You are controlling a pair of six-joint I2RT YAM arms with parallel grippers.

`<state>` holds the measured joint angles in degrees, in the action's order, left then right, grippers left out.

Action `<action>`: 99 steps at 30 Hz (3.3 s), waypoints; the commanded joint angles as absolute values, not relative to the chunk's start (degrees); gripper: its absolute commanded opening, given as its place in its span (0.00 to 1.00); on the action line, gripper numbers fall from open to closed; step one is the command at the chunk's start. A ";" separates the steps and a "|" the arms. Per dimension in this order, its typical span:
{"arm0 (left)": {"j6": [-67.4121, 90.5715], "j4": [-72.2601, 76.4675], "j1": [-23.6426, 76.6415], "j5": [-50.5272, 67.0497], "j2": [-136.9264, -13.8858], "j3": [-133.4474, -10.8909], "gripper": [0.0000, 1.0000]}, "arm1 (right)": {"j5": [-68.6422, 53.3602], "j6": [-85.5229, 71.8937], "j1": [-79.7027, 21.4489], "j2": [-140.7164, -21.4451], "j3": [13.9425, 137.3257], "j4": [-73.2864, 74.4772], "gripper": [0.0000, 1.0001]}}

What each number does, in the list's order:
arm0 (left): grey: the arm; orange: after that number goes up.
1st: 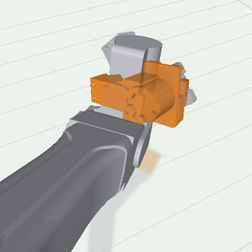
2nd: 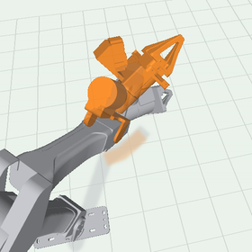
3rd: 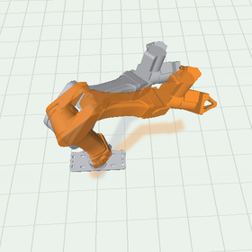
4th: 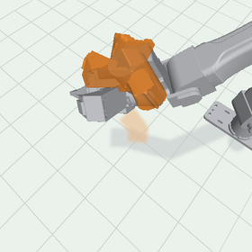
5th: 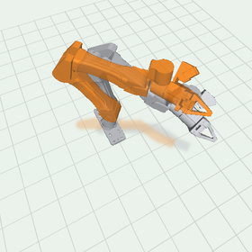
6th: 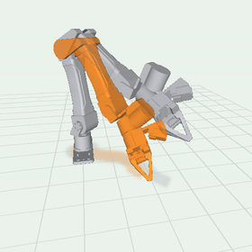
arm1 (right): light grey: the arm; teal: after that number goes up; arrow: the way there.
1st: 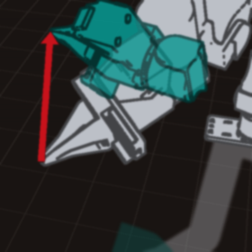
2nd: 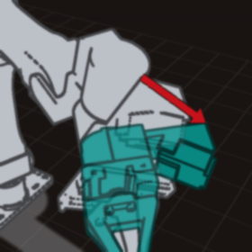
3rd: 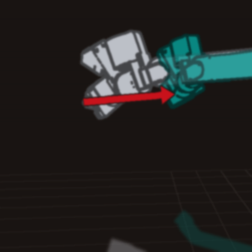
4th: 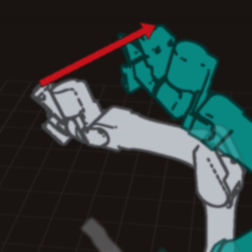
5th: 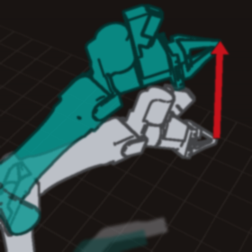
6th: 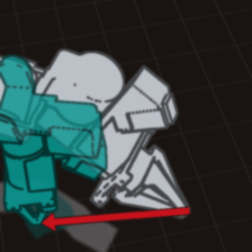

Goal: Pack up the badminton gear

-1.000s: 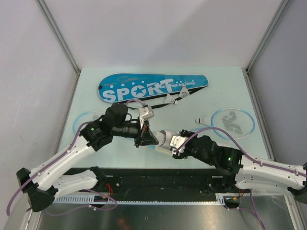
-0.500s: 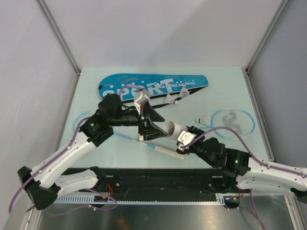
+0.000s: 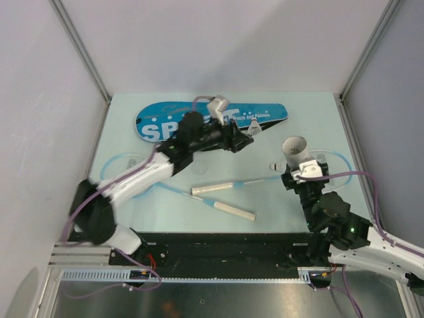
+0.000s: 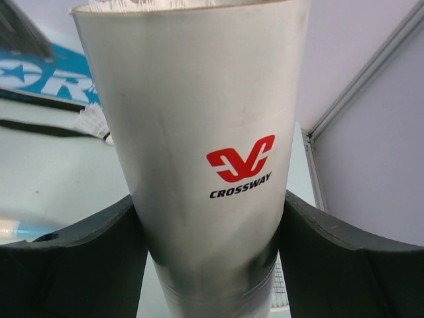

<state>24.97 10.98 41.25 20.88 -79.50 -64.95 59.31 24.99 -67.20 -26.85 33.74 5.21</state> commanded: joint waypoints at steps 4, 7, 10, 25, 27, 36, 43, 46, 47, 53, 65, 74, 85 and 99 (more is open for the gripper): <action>16.00 4.66 38.59 14.34 -103.69 -82.51 0.96 | 59.42 27.33 -67.32 -21.45 35.94 2.98 0.30; 16.08 4.57 35.52 14.15 -109.50 -86.03 0.97 | 58.36 26.63 -67.59 -20.74 36.91 5.18 0.30; 16.43 3.18 32.70 12.75 -114.07 -88.93 0.93 | 57.75 25.93 -67.76 -20.39 37.35 6.77 0.31; 30.67 3.86 25.66 31.80 -130.34 -99.05 0.54 | 54.76 24.43 -68.11 -19.25 37.35 8.70 0.30; 31.64 4.13 25.75 32.43 -131.13 -98.79 0.50 | 54.76 24.08 -68.20 -19.16 37.35 8.88 0.30; 35.86 6.50 25.93 34.02 -126.60 -96.34 0.14 | 54.23 24.08 -68.38 -21.61 37.44 8.96 0.29; 32.08 4.66 27.50 22.17 -101.58 -82.20 0.00 | 54.15 24.17 -68.29 -27.68 37.79 9.14 0.29; 29.45 3.61 29.52 17.78 -91.26 -73.67 0.00 | 51.95 24.34 -68.29 -31.63 38.14 10.02 0.29; 27.88 3.08 30.05 17.41 -84.70 -71.91 0.00 | 51.16 24.69 -68.29 -32.77 38.41 10.54 0.29; 22.42 0.44 31.11 33.99 -64.91 -61.97 0.00 | 47.03 26.98 -69.61 -41.66 40.43 14.15 0.29; 18.28 -9.31 38.49 38.41 -52.47 -57.22 0.00 | 29.45 27.25 -70.84 -41.31 40.25 13.62 0.29; 17.32 -10.90 48.07 32.52 -56.33 -58.09 0.00 | 29.44 26.37 -71.10 -38.41 39.90 13.62 0.27; 21.26 -6.78 52.03 35.94 -64.07 -62.32 0.38 | 30.76 25.66 -72.68 -37.53 39.55 14.15 0.26; 25.84 7.21 49.14 28.26 -56.08 -55.55 1.00 | 46.04 22.15 -74.09 -34.46 39.55 15.03 0.25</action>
<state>23.94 0.60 51.31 37.10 -61.69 -56.95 36.01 24.43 -73.52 -36.80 37.21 17.30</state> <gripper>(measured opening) 0.994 0.712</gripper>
